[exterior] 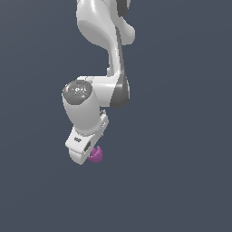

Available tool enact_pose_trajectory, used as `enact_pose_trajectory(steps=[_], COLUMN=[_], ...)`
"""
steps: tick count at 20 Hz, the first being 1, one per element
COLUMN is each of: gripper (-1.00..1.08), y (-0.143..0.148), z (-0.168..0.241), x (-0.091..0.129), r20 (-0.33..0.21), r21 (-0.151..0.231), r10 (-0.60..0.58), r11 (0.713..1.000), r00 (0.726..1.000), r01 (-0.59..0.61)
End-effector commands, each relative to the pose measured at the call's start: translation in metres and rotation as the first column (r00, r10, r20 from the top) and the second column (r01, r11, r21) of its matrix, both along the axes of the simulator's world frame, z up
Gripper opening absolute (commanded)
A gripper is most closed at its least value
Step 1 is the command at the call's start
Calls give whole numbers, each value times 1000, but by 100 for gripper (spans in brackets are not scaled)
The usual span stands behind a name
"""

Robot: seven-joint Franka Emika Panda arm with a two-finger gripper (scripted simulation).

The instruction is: Pick up the object and move it to a goal position.

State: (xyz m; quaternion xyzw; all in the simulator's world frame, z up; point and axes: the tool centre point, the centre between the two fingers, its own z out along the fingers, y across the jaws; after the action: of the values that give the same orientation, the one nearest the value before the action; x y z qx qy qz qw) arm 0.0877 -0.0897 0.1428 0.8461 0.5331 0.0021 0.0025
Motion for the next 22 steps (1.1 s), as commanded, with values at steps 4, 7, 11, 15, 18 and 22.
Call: enact_pose_trajectory(steps=[4, 7, 11, 15, 18, 22], gripper=[100, 100, 100, 100, 100, 100], y=[-11, -15, -18, -18, -18, -18], z=[-5, -7, -9, -9, -16, -37], x=[3, 4, 5, 5, 5, 4], r20=[-4, -5, -6, -6, -6, -6], r21=[1, 2, 2, 2, 2, 2], r10=[77, 102, 120, 118, 118, 121], r11=[997, 995, 993, 993, 993, 993], r00=[997, 995, 993, 993, 993, 993], r01=[-77, -102, -120, -118, -118, -121])
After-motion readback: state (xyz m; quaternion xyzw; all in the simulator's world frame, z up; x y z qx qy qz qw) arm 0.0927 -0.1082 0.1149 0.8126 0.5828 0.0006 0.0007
